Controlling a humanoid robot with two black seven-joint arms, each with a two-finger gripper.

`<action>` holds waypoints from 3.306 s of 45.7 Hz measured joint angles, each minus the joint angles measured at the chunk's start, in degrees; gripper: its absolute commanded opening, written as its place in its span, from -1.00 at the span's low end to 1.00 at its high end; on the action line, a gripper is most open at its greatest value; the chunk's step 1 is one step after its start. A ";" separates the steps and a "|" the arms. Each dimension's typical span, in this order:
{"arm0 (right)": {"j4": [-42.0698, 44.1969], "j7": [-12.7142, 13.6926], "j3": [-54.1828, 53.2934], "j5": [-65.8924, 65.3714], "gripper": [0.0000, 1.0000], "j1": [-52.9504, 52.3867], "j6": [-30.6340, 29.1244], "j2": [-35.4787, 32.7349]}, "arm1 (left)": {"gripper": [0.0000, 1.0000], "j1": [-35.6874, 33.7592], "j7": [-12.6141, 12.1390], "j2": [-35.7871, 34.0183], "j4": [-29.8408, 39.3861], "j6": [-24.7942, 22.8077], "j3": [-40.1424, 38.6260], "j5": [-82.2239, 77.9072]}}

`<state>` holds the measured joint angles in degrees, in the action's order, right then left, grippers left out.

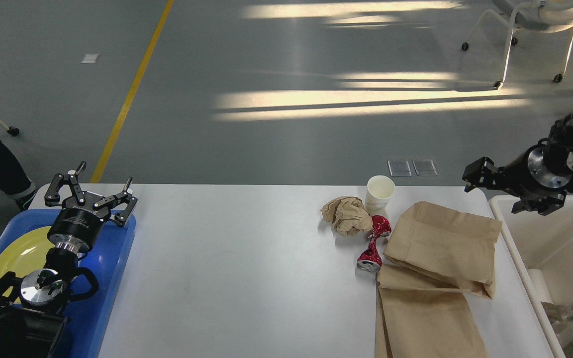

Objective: Tidy desktop
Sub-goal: 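Move the right gripper down to the brown paper bag and grasp it, then lift the paper bag and drop it into the white bin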

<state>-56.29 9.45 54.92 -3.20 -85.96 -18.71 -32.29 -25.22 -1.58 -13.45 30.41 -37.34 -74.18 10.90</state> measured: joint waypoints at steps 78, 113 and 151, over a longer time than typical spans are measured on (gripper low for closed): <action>13.67 -2.68 -13.18 -9.71 -1.00 20.88 9.22 2.25 | 0.93 0.00 0.00 0.00 0.00 0.00 0.00 0.00; 7.24 -3.92 -13.63 -9.66 -1.00 -8.59 -13.60 -15.23 | 0.93 0.00 0.00 0.00 0.00 0.00 0.00 0.00; 21.23 -3.45 -14.16 -2.24 1.00 20.99 9.56 -22.66 | 0.93 0.00 0.00 0.00 0.00 0.00 0.00 0.00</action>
<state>-35.06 6.00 40.76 -5.44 -64.97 -9.15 -54.96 -25.22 -1.57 -13.45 30.41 -37.34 -74.18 10.90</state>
